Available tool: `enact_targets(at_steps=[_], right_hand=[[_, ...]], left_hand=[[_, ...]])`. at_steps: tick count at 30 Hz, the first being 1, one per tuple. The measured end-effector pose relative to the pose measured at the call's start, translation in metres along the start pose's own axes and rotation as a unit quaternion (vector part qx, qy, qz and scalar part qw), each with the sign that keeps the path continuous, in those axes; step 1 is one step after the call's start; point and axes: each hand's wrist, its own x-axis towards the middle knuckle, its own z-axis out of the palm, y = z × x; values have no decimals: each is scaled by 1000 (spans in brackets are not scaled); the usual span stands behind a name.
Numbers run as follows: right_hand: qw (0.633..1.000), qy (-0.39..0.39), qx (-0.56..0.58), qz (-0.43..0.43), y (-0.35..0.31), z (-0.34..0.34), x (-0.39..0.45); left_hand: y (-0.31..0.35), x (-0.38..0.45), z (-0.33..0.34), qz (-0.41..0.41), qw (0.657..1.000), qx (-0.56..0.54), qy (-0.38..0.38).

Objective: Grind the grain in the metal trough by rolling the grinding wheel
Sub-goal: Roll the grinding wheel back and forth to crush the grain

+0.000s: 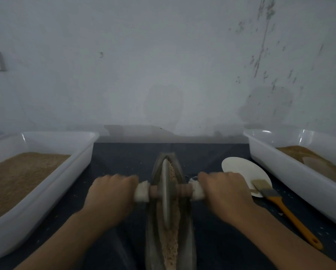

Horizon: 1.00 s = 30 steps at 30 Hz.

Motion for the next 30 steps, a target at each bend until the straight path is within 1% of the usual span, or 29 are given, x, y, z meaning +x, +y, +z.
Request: enact_targets(at_steps=[1,3,5,7,11,13,16,18,20,22,24,26,27,28,29,30], right_hand=[[1000,15,13,-14,-3,-9,-10],[998,42,22,-35,-7,-21,-27],[997,53,26,-47,-6,-27,-33],[998,45,21,-40,-4,-24,-27],[1000,-1,-11,-20,0,5,10],[1000,-20,9,22,5,24,29],[996,-23,29,78,12,45,46],[995,-23,41,87,13,50,47],[996,-20,40,78,12,46,38],[999,-12,17,50,8,33,23],[1000,4,0,14,3,11,4],[999,29,16,-15,-3,-10,-16],[998,45,20,-24,-6,-17,-24],[998,53,20,-31,-7,-24,-30],[998,54,21,-36,-9,-28,-32],[998,52,21,-35,-9,-30,-33]], left_hand=[[1,-14,-6,13,1000,-5,-5],[0,-38,-15,35,999,-22,16],[-1,-48,-22,28,999,-25,-15],[-2,-47,-20,-5,998,-35,-59],[-1,-10,-3,-24,999,-9,-30],[0,16,6,-26,999,22,8],[0,47,7,-12,998,45,31],[0,56,6,-4,998,49,30],[2,50,3,-3,998,51,26],[4,34,-1,-2,999,41,9],[3,10,-7,1,1000,11,-18],[2,-19,-15,4,999,-19,-38],[3,-30,-18,17,999,-24,-27],[3,-39,-21,22,999,-28,-2],[2,-44,-24,22,999,-23,7],[2,-46,-25,15,1000,-21,-6]])
